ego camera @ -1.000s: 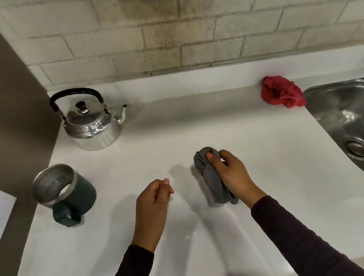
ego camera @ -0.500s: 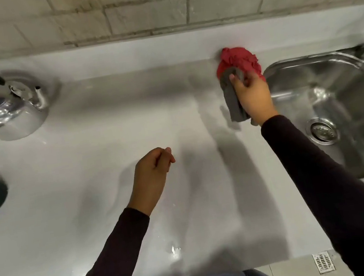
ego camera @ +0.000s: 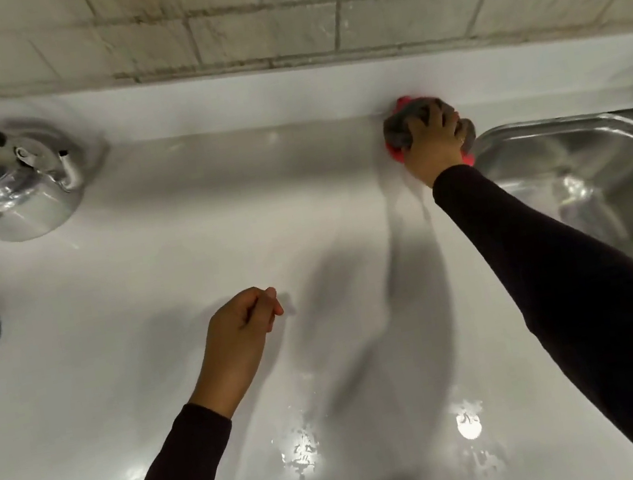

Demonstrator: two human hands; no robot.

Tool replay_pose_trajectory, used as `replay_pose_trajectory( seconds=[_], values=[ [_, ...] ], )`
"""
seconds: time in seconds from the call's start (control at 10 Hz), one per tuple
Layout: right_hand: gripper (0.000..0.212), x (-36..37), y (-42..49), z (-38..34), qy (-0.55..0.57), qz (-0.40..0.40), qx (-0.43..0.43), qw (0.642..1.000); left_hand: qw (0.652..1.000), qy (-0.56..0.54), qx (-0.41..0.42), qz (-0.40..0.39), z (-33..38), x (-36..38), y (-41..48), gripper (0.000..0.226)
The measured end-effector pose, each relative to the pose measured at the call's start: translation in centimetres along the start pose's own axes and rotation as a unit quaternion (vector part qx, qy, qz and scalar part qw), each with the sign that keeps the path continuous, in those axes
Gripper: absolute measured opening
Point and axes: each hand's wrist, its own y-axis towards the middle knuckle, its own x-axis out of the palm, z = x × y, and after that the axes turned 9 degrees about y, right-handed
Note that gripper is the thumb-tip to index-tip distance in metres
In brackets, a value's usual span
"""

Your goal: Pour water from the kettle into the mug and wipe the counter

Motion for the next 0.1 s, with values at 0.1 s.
replay_pose_trajectory(
  seconds=[0.1],
  values=[
    [0.042, -0.12, -1.39, -2.16, -0.03, 0.009, -0.052, 0.998, 1.0, -0.012, -0.003, 0.0, -0.11, -1.09, -0.16, 0.041]
  ],
)
